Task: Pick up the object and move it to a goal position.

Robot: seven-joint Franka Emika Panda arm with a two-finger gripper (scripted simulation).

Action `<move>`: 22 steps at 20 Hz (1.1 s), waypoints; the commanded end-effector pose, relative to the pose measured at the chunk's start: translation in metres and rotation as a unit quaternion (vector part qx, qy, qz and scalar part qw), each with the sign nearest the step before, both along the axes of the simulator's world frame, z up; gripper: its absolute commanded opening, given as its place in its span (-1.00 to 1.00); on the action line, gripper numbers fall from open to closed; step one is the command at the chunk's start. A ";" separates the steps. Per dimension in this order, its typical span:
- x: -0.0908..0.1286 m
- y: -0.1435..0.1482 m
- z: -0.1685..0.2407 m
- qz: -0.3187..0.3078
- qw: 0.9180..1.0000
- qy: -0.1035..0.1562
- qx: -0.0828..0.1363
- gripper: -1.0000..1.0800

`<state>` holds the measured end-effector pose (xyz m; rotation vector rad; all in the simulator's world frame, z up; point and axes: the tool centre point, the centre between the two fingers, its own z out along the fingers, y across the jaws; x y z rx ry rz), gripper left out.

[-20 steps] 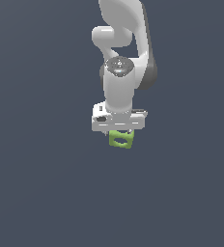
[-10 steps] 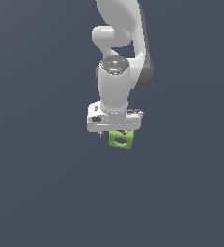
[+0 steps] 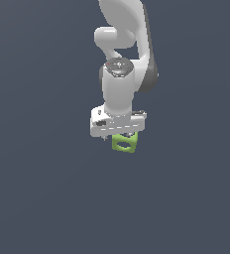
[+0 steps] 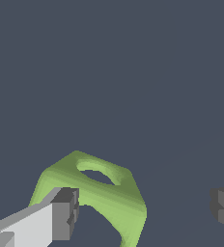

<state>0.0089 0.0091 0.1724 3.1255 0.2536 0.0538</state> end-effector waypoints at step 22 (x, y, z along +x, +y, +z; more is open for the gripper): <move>-0.025 0.019 -0.015 0.307 0.952 0.010 -0.006 0.92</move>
